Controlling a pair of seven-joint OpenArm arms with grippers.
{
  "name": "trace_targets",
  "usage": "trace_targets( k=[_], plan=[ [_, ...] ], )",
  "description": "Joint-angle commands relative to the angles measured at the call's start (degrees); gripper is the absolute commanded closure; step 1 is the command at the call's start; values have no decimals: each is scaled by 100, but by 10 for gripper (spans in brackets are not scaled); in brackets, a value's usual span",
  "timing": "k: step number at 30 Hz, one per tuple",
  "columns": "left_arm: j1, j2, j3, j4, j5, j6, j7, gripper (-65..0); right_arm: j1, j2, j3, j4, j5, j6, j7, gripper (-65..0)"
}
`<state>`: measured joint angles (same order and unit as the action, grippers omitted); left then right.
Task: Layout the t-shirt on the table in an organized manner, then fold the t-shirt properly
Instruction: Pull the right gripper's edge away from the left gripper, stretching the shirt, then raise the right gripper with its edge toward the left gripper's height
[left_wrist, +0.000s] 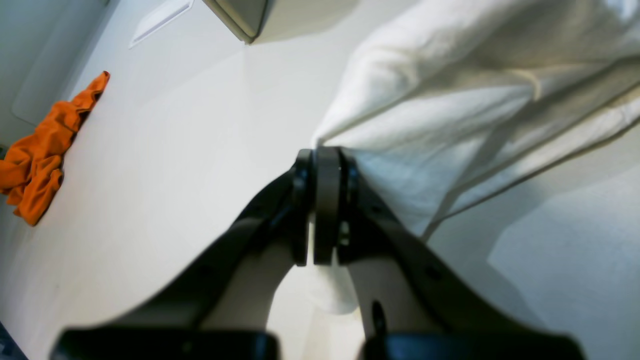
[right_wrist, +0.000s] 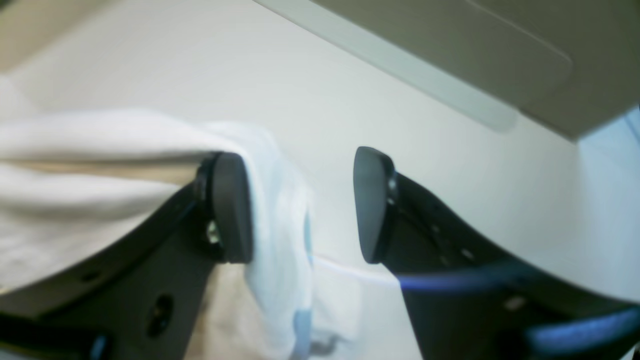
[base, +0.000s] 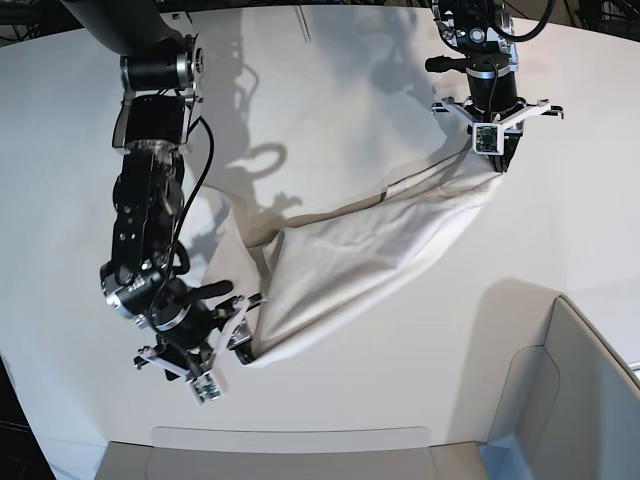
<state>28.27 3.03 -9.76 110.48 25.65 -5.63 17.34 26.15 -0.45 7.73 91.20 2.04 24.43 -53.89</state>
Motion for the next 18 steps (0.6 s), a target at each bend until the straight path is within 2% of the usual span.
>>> trace_targets(
  k=[1,5,7,9,15,16,18],
  plan=[
    [8,1,4,86,33,75,-139,0,528,84,111,-324,46,-38,154,-305],
    [-1,1,4,104,50,75,-139,0,1776,427,401,-2689,29,-47,-13,-306],
    [8,1,13,104,50,75,-139,0,2075,524,542,-3076,46,-47,-330,-306],
    [8,1,13,95,33,75,-139,0,2110,550,612,-3032,46,-38,-558,-306],
    [-1,1,4,86,33,75,-139,0,1679,506,612,-2329,46,23,-620,-305],
    [-10,1,4,86,33,75,-139,0,1530,454,603,-2109,46,138,-602,-305],
    [-10,1,4,86,33,75,-139,0,1222,410,471,-1573,29,586,-585,-305]
  ],
)
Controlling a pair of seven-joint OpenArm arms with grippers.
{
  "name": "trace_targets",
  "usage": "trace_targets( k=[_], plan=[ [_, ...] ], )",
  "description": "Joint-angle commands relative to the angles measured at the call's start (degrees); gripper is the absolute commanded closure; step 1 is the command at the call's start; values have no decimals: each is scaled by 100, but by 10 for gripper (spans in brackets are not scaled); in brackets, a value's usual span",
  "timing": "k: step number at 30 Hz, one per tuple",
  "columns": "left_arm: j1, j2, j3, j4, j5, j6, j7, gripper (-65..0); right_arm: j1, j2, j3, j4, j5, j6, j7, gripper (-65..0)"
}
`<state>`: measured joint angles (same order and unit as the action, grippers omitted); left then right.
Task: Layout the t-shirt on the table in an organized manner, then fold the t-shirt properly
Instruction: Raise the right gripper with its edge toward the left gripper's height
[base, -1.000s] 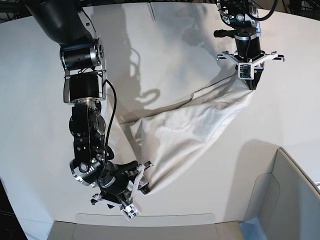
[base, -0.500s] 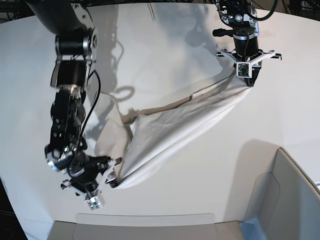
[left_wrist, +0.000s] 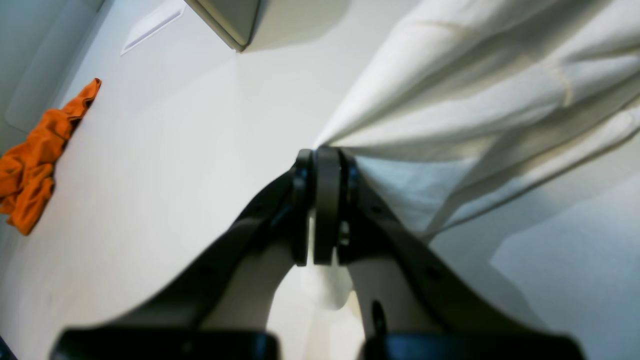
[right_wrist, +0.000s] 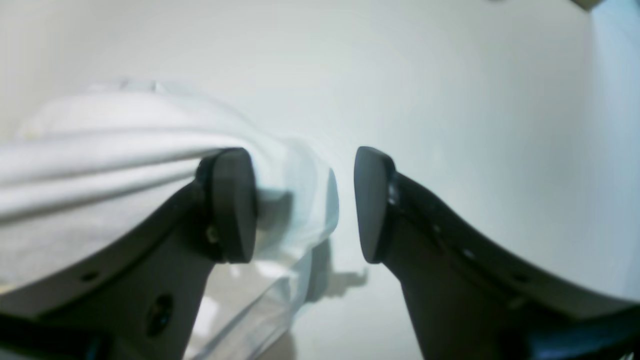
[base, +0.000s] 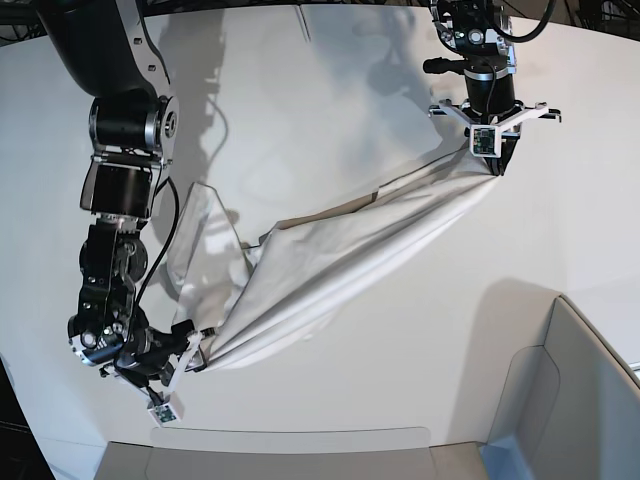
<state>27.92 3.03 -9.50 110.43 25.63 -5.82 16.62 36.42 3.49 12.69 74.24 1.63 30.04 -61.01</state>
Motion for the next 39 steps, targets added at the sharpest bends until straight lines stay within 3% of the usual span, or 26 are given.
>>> trace_targets(
  k=[1,3,7,9,13,15,18,20,25,33,39],
  plan=[
    [17,1,-22,91,35,95,-67,0,63,34,-157,335,44,209,145,-305],
    [17,1,-22,91,35,95,-67,0,-78,87,-526,563,-53,323,242,-305],
    [8,1,-13,91,35,95,-67,0,107,192,-728,299,-361,-301,198,-305],
    [-1,1,-13,82,35,95,-67,0,309,201,-640,-35,-361,-538,-66,-305],
    [-1,1,-13,82,35,95,-67,0,511,95,89,-123,-290,-547,-663,-305],
    [-1,1,-13,82,35,95,-67,0,388,-10,318,203,79,-283,-839,-305],
    [-1,1,-13,82,35,95,-67,0,-86,-1,318,853,606,649,-980,-305],
    [-1,1,-13,82,35,95,-67,0,-350,-28,300,1214,782,996,-1077,-305],
    [-1,1,-13,82,35,95,-67,0,-719,-37,177,1644,800,996,-1631,-305],
    [-1,1,-13,82,35,95,-67,0,-2293,-28,169,3666,809,996,-1631,-305],
    [-10,1,-13,82,35,95,-67,0,-3383,60,195,4159,756,996,-1639,-305]
  ],
)
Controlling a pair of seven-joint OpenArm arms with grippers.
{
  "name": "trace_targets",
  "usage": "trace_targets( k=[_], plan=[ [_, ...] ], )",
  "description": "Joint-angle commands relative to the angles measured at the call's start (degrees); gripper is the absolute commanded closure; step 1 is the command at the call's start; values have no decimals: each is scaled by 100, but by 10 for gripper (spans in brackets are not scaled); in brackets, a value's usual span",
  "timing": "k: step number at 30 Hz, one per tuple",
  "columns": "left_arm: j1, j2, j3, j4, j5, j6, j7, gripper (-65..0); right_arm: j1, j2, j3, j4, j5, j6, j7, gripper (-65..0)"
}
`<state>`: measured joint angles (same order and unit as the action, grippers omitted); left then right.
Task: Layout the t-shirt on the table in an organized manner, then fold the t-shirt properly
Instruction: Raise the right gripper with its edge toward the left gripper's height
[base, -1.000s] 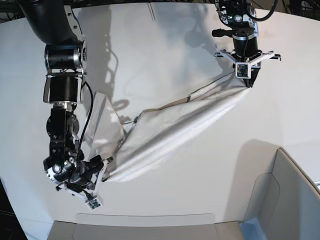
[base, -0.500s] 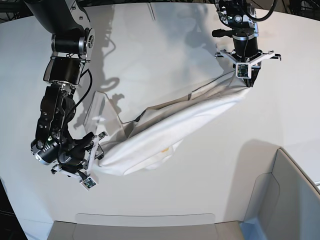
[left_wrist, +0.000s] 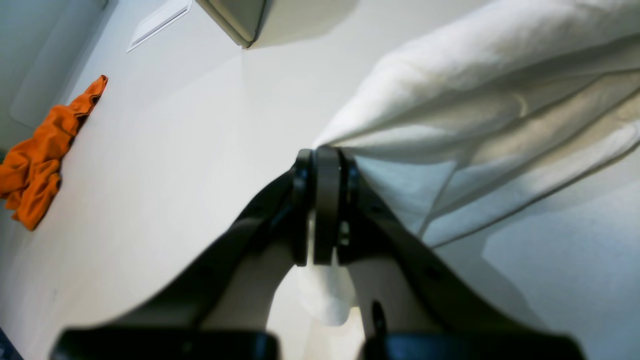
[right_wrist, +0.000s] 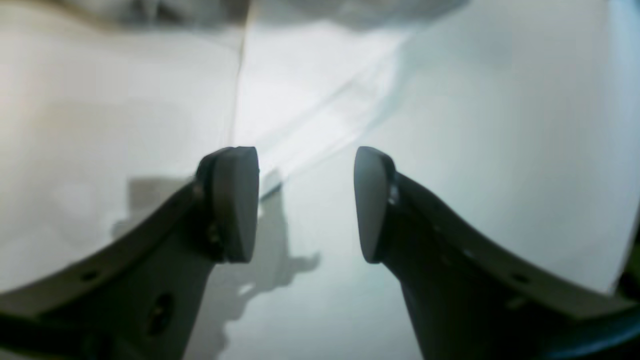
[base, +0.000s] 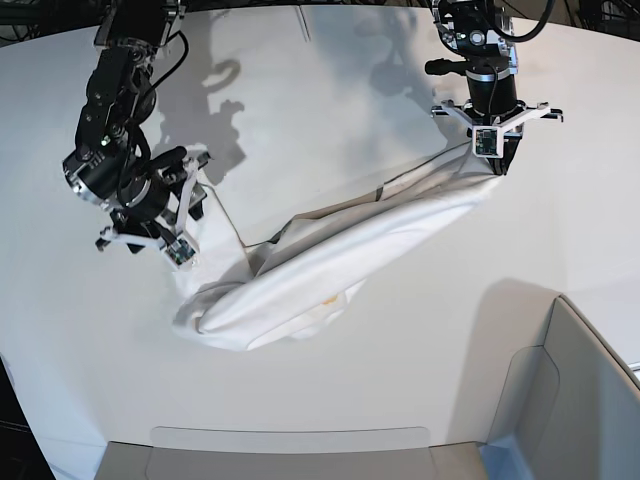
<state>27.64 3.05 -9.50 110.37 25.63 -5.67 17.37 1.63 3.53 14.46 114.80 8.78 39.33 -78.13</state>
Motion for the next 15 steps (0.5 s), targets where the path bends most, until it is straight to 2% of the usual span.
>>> trace_targets(
  k=[1,3,6,8,11,15],
  plan=[
    [19,-2,-13,89,35,79,-141,0,-18,100,18,84,-3,67,72,-305],
    [19,-2,-13,89,35,79,-141,0,-229,73,18,67,-143,67,98,-305],
    [19,-2,-13,89,35,79,-141,0,-457,-32,9,76,-451,67,468,-305],
    [19,-2,-13,89,35,79,-141,0,-519,-102,9,58,-820,67,731,-305],
    [19,-2,-13,89,35,79,-141,0,-475,-296,0,-109,-1269,67,784,-305],
    [19,-2,-13,89,35,79,-141,0,-361,-340,-8,-478,-1374,67,1127,-305]
  ],
)
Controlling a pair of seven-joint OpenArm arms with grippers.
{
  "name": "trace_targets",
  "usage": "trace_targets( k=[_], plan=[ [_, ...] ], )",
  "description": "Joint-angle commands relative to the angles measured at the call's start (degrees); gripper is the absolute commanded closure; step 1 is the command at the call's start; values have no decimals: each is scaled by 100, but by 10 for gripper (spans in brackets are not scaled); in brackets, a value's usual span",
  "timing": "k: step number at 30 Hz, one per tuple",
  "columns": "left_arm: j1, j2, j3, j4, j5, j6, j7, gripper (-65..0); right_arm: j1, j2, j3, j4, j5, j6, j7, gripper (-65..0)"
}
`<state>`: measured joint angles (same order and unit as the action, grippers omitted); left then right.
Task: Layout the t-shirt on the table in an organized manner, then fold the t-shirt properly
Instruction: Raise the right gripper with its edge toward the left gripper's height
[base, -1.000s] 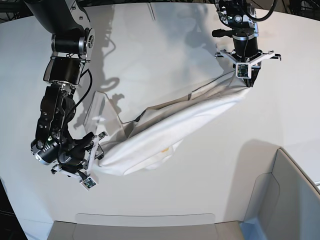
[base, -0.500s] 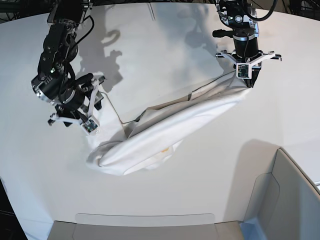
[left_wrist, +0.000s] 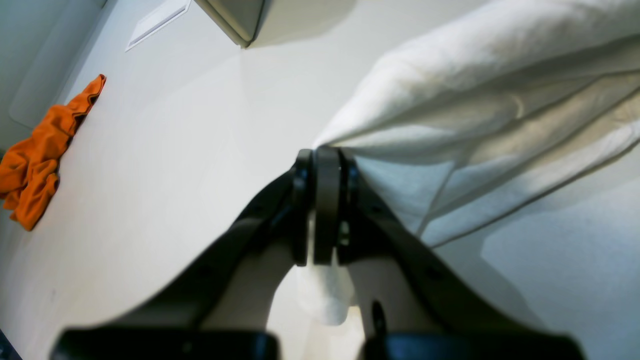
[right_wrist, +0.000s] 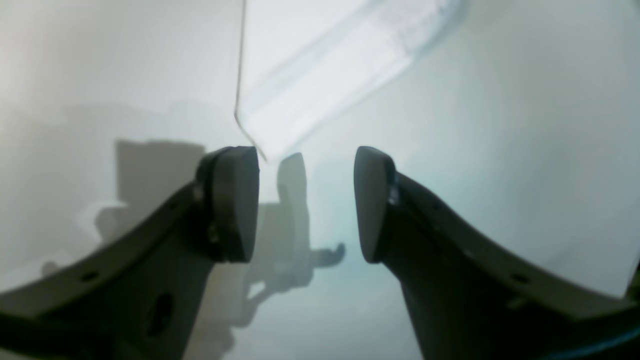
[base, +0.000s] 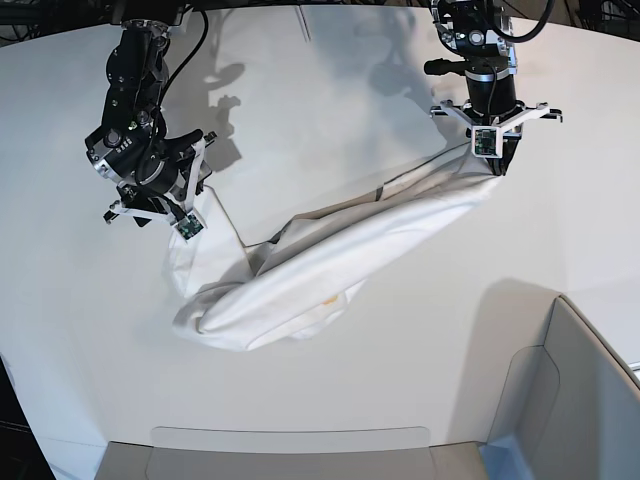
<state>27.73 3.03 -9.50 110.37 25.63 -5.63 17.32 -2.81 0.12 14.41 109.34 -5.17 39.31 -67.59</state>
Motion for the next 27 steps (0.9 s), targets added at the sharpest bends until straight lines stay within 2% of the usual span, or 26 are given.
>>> trace_targets(
  k=[1,3,8,15,17,21,23,27],
  plan=[
    [10,1,-13,89,35,75,-137,0,92,1,-4,-55,11,69,223,-305],
    [10,9,-13,89,35,75,-137,0,180,1,-4,-363,3,69,399,-305],
    [10,1,-13,89,35,75,-137,0,408,1,5,-1057,-6,69,416,-305],
    [10,1,-13,89,35,75,-137,0,487,28,-4,-1233,-6,69,425,-300],
    [10,1,-13,89,35,75,-137,0,558,36,-13,-1250,-6,69,496,-254],
    [-104,1,-13,89,35,75,-137,0,760,36,-13,-1611,-15,69,539,-82],
    [-104,1,-13,89,35,75,-137,0,804,36,-4,-1795,-138,69,539,-16],
    [-113,1,-13,89,35,75,-137,0,839,1,-4,-1787,-481,69,539,0]
  ],
)
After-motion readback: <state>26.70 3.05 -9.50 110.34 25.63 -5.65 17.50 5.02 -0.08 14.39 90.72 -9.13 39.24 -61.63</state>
